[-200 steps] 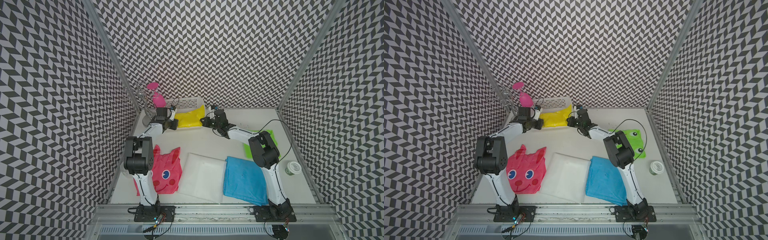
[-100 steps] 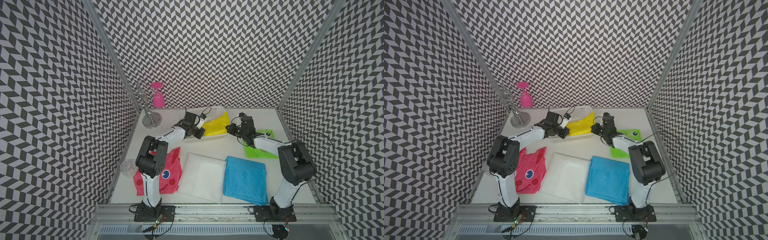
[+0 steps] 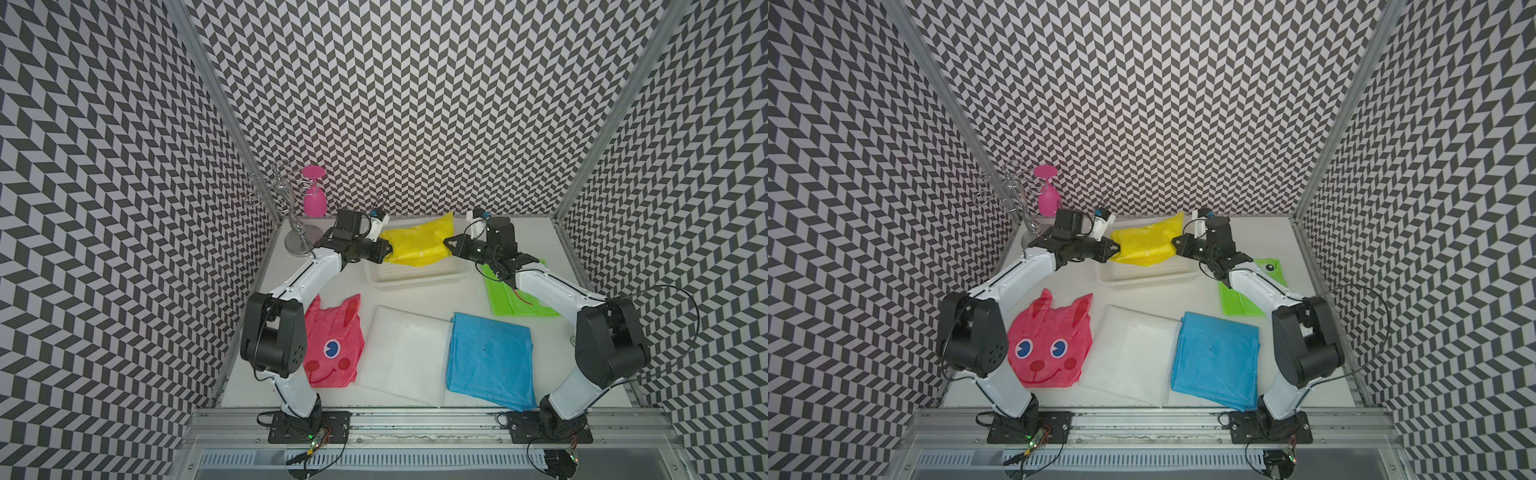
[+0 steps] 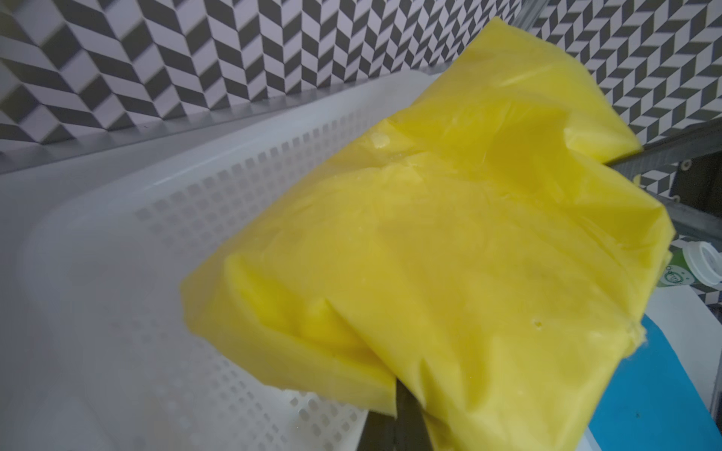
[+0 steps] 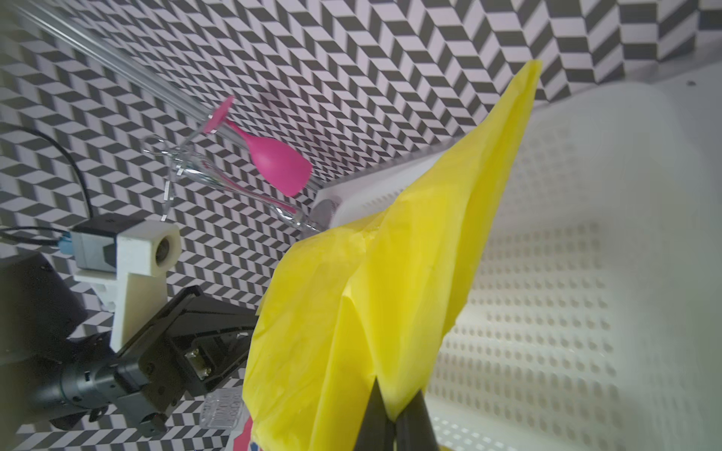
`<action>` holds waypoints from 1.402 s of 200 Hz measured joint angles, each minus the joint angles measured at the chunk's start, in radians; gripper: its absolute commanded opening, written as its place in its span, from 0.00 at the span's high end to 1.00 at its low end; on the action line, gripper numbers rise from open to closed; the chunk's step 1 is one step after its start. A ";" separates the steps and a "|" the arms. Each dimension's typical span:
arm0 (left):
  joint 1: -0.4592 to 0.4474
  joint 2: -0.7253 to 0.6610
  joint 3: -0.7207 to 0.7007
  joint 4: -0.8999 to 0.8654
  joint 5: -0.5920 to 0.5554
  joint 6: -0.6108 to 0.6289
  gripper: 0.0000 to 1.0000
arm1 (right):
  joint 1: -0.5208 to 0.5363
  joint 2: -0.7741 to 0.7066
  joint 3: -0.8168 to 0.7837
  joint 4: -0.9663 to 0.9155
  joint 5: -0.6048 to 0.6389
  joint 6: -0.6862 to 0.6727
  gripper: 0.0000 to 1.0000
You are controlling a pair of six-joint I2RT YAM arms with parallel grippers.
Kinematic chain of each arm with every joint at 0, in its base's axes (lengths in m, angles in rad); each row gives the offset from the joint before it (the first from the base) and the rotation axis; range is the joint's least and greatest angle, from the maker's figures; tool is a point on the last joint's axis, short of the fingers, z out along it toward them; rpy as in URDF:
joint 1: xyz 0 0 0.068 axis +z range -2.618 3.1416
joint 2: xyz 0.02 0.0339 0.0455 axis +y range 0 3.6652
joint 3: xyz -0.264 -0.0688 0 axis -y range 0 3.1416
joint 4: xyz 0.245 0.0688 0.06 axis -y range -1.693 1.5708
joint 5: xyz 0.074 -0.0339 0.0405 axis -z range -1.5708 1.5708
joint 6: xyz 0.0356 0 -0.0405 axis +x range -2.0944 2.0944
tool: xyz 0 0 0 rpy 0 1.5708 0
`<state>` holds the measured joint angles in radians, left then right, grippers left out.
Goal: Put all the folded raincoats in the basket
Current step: Place the raincoat in the basket.
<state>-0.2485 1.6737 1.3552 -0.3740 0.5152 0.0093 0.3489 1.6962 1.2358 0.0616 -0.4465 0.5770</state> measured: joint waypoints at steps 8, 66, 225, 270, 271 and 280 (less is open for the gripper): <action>0.018 -0.053 -0.041 0.027 -0.001 -0.013 1.00 | 0.004 0.018 0.034 -0.001 -0.011 -0.012 1.00; 0.066 -0.162 -0.213 0.181 -0.003 -0.114 1.00 | 0.008 0.212 0.196 -0.118 -0.014 -0.120 1.00; 0.046 0.138 -0.163 0.235 -0.006 -0.067 1.00 | 0.008 0.336 0.254 -0.345 0.171 -0.218 0.95; 0.029 0.165 -0.115 0.211 -0.047 -0.032 0.77 | 0.008 0.341 0.264 -0.377 0.173 -0.214 0.74; 0.029 0.166 -0.114 0.210 -0.048 -0.034 0.77 | 0.008 0.341 0.264 -0.377 0.174 -0.214 0.74; 0.026 0.172 -0.100 0.206 -0.054 -0.020 0.71 | 0.008 0.341 0.267 -0.378 0.177 -0.209 0.62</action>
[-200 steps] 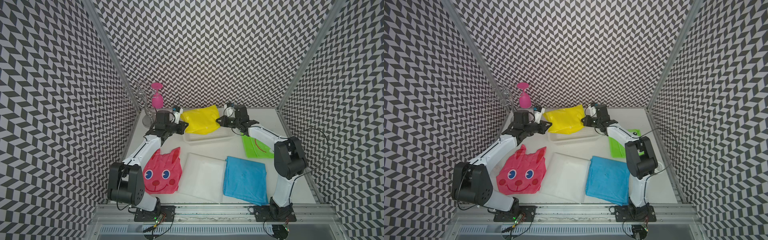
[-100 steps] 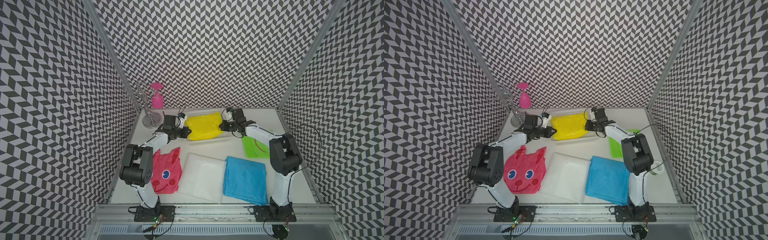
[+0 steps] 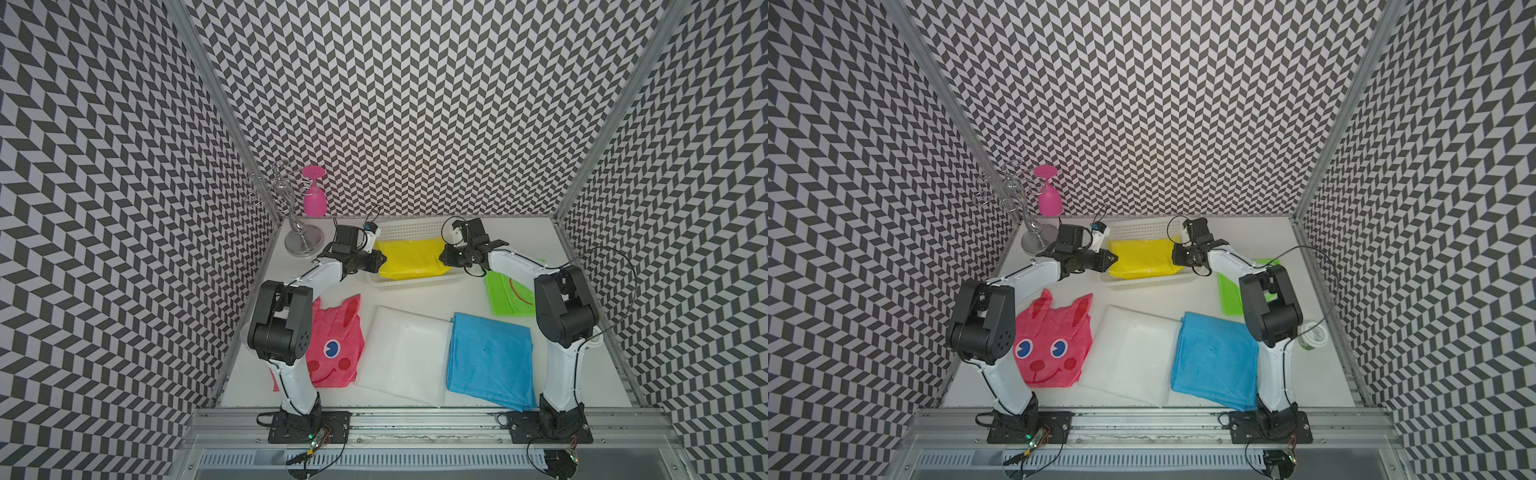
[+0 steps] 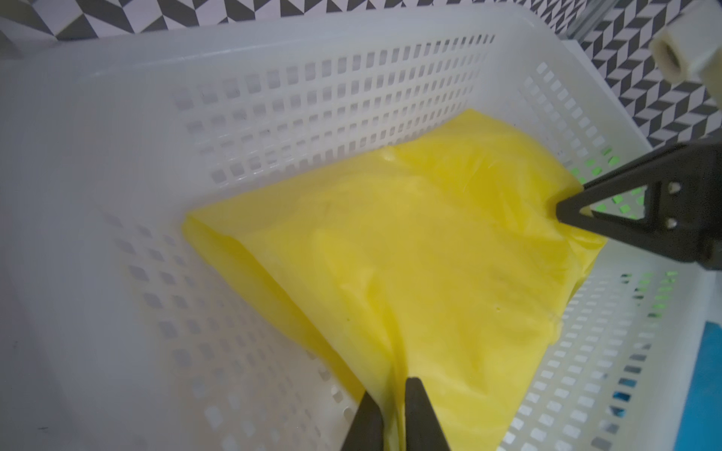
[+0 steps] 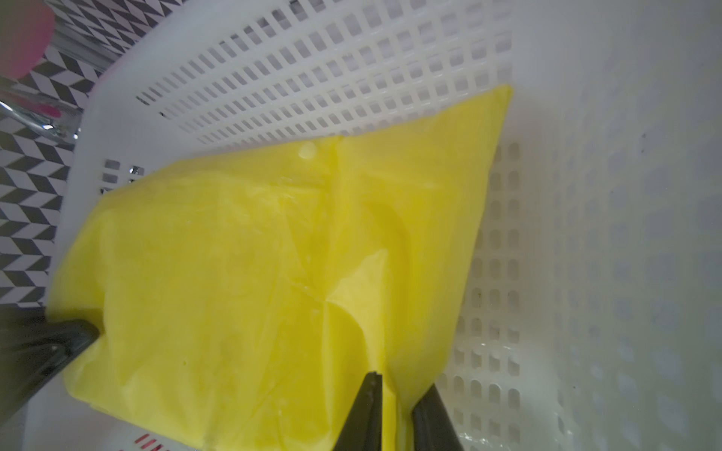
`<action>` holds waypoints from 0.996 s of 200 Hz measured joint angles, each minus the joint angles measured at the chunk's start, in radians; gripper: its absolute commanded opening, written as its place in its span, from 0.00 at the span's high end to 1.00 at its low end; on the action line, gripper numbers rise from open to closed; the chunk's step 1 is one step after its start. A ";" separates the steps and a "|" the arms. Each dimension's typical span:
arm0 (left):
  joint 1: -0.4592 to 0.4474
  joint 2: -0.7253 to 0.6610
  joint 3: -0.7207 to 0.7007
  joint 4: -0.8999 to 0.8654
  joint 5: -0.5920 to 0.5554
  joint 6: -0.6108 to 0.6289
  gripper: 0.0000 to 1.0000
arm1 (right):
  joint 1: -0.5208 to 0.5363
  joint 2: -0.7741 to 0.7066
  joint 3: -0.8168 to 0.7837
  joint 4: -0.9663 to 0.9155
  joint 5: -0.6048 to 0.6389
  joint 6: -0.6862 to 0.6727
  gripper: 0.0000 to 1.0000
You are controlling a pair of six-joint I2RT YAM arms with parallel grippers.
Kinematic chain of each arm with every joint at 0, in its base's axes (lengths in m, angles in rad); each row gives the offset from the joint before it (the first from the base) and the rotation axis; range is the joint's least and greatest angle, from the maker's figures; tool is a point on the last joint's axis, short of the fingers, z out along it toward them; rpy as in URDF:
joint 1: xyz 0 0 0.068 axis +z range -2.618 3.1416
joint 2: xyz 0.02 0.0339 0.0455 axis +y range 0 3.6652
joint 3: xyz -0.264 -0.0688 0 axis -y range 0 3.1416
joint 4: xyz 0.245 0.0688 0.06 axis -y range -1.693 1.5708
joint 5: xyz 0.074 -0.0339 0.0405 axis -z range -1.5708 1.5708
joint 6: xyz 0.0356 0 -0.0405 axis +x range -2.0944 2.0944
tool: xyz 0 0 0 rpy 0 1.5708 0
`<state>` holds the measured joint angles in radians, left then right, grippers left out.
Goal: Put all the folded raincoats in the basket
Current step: Place the raincoat in the basket.
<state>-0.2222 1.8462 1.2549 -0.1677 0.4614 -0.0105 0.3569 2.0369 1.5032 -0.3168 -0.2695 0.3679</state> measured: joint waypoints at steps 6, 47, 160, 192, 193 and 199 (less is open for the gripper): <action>-0.002 0.002 0.007 -0.004 -0.003 0.003 0.68 | 0.000 0.000 0.001 0.000 0.002 -0.001 0.58; -0.005 -0.011 0.023 -0.042 -0.024 0.021 0.63 | 0.000 0.000 0.006 -0.014 0.005 0.002 0.53; -0.060 -0.038 0.238 -0.148 -0.121 0.194 0.54 | 0.150 -0.030 0.178 -0.128 0.246 -0.071 0.54; -0.048 0.000 0.235 -0.165 -0.148 0.193 0.53 | 0.146 0.058 0.254 -0.124 0.224 -0.093 0.54; -0.045 0.000 0.234 -0.166 -0.149 0.192 0.53 | 0.146 0.061 0.256 -0.124 0.223 -0.093 0.54; -0.039 0.000 0.230 -0.168 -0.150 0.190 0.53 | 0.146 0.085 0.271 -0.125 0.220 -0.099 0.54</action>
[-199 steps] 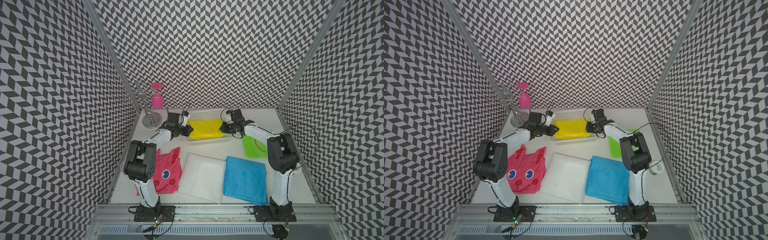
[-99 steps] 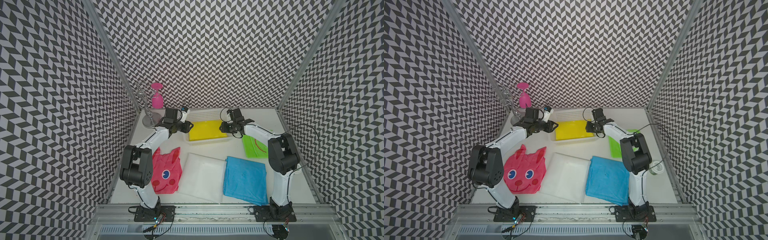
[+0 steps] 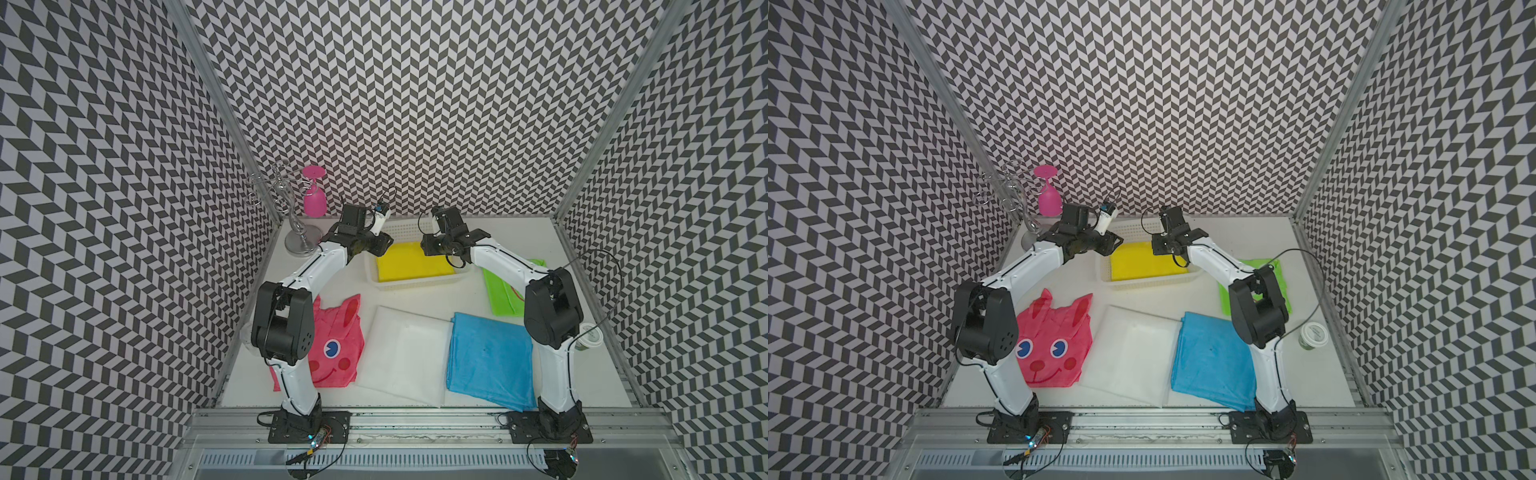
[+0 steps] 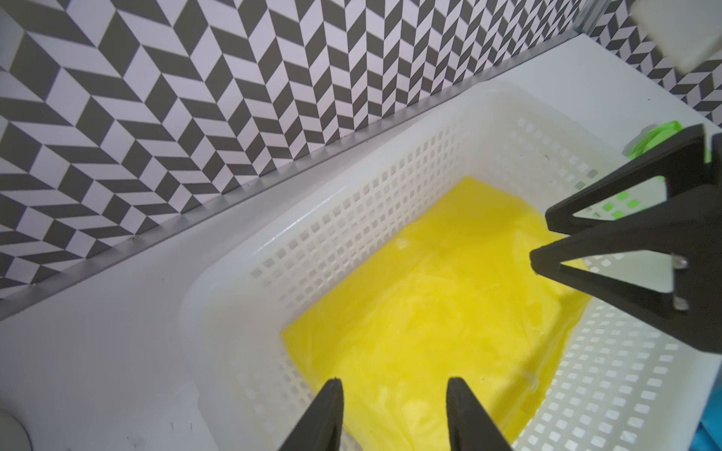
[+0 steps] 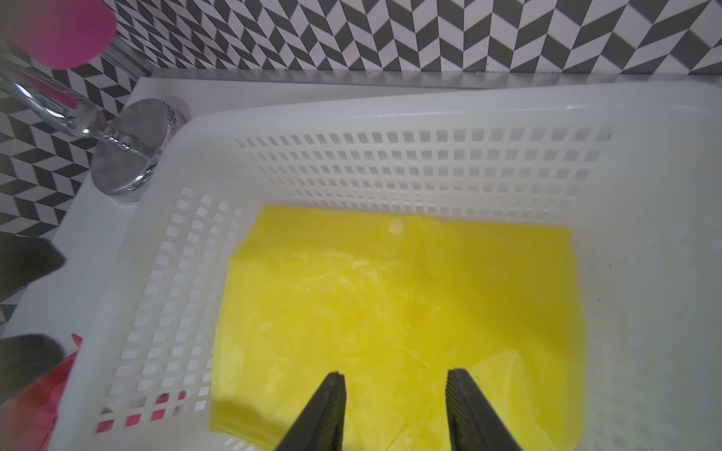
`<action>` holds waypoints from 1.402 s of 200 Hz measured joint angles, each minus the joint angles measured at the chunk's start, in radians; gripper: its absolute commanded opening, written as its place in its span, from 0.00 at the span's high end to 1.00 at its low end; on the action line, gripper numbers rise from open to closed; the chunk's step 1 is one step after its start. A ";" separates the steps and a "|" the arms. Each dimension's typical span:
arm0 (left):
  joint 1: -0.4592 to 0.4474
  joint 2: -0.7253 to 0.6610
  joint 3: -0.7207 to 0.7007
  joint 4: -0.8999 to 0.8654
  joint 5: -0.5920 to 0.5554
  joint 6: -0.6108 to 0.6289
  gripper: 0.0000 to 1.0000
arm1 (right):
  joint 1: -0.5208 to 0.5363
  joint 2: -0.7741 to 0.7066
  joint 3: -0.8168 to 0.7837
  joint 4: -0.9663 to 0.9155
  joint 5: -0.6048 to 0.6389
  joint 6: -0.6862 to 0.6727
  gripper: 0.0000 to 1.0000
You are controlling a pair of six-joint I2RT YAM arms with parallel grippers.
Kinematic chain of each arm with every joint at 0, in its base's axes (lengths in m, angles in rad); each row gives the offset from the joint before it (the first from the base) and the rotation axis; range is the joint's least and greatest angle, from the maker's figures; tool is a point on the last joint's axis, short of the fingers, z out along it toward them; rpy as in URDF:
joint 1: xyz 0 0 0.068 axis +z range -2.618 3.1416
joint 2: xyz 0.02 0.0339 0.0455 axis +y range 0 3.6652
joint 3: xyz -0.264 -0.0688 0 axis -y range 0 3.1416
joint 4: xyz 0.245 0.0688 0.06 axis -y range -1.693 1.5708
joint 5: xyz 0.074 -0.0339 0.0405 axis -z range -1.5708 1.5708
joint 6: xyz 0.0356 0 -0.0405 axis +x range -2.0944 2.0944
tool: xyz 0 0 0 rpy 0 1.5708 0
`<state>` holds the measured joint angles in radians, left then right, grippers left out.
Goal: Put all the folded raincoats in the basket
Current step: Place the raincoat in the basket.
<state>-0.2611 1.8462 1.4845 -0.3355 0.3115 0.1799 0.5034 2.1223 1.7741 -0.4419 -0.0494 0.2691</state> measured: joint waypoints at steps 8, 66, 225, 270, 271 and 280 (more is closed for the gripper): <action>0.014 -0.001 -0.009 0.000 0.002 -0.004 0.53 | 0.000 0.034 0.020 -0.002 0.001 -0.004 0.53; 0.132 -0.084 -0.207 0.012 0.000 -0.024 0.52 | 0.006 0.182 0.115 -0.019 0.013 0.005 0.51; 0.220 -0.316 -0.503 0.059 0.044 0.032 0.52 | 0.110 0.394 0.204 0.433 -0.375 0.204 0.78; 0.220 -0.335 -0.524 0.087 0.013 0.033 0.52 | 0.111 0.418 0.234 0.358 -0.209 0.222 0.75; 0.220 -0.335 -0.524 0.088 0.012 0.033 0.52 | 0.111 0.418 0.237 0.356 -0.206 0.222 0.75; 0.220 -0.335 -0.524 0.091 0.009 0.033 0.52 | 0.111 0.418 0.247 0.348 -0.182 0.227 0.72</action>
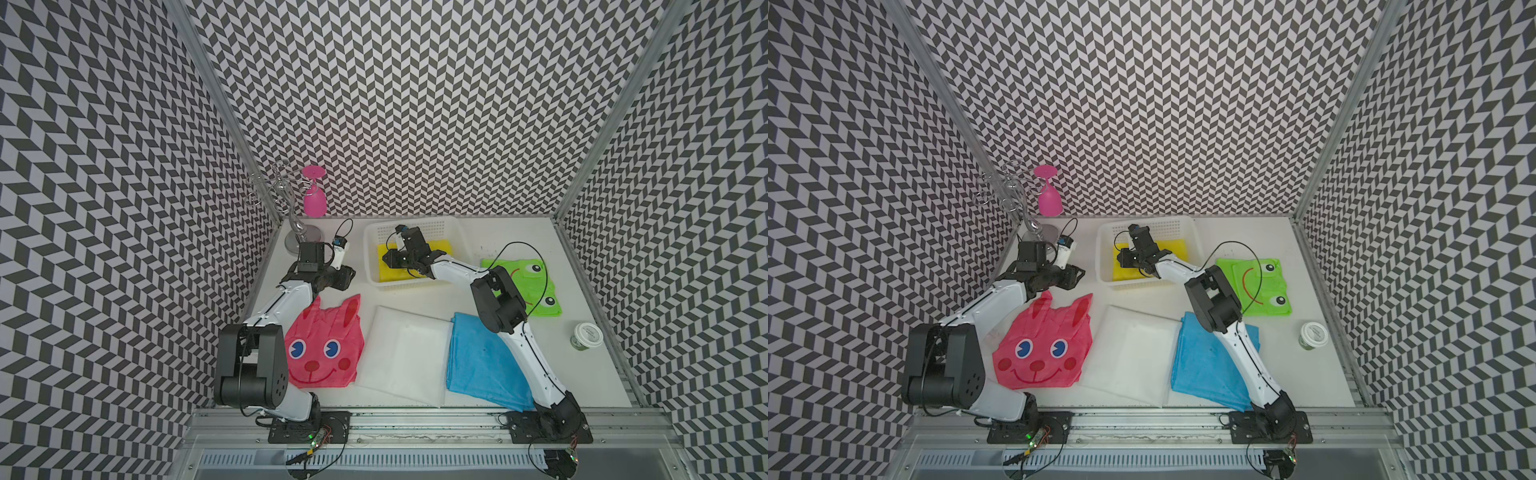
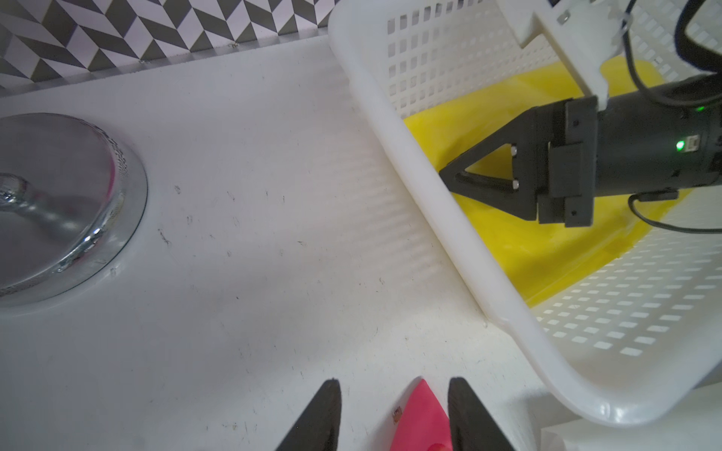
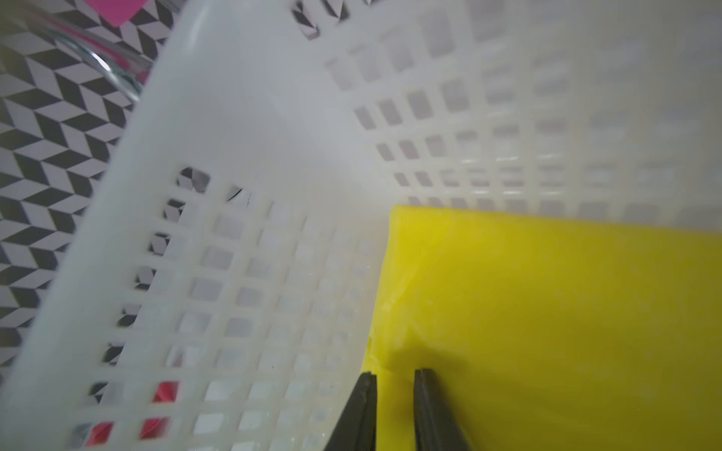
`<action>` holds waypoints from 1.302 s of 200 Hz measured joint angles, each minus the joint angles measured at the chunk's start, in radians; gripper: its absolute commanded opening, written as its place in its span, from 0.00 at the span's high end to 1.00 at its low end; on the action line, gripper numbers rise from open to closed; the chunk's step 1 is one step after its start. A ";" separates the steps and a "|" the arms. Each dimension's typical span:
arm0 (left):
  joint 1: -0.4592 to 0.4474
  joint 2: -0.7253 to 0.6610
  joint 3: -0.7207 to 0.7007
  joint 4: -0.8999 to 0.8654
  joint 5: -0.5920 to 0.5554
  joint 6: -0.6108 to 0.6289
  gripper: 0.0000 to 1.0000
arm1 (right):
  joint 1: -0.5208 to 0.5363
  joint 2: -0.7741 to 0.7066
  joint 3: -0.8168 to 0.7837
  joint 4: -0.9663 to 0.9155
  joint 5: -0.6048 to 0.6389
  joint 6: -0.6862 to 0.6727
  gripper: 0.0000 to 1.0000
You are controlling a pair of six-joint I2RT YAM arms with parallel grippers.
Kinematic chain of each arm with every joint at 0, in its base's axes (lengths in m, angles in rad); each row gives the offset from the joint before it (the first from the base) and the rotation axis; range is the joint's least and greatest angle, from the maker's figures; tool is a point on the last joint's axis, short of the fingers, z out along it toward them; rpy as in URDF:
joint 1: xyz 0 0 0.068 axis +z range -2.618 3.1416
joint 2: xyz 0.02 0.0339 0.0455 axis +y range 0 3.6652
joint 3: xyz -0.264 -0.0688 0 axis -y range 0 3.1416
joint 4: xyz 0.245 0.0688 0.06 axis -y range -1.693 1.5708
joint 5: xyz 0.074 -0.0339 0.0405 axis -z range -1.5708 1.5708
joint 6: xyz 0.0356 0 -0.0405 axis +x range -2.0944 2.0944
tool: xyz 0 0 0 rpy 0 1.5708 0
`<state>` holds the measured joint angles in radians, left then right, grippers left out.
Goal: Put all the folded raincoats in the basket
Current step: Place the raincoat in the basket.
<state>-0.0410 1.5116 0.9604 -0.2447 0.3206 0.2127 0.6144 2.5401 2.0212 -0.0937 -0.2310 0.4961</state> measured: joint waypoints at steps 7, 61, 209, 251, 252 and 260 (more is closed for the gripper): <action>0.000 0.000 0.000 0.000 -0.002 0.000 0.52 | 0.000 0.000 0.004 0.000 0.002 0.003 0.69; 0.000 -0.001 0.000 0.002 -0.003 0.003 0.51 | -0.038 -0.127 -0.128 0.030 -0.104 0.031 0.60; 0.000 -0.037 -0.021 0.004 0.005 0.065 0.50 | -0.163 -0.195 -0.202 -0.155 0.344 -0.174 0.62; 0.000 -0.060 -0.022 0.004 0.006 0.085 0.49 | -0.161 -0.122 -0.085 -0.239 0.370 -0.196 0.63; 0.000 -0.061 -0.022 0.004 0.007 0.086 0.49 | -0.161 -0.122 -0.084 -0.241 0.370 -0.196 0.63; 0.000 -0.063 -0.022 0.004 0.008 0.089 0.48 | -0.161 -0.122 -0.074 -0.252 0.371 -0.200 0.62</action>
<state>-0.0410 1.4487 0.9386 -0.2409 0.3286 0.3012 0.4534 2.4184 1.9472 -0.3458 0.1398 0.2966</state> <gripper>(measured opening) 0.507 0.369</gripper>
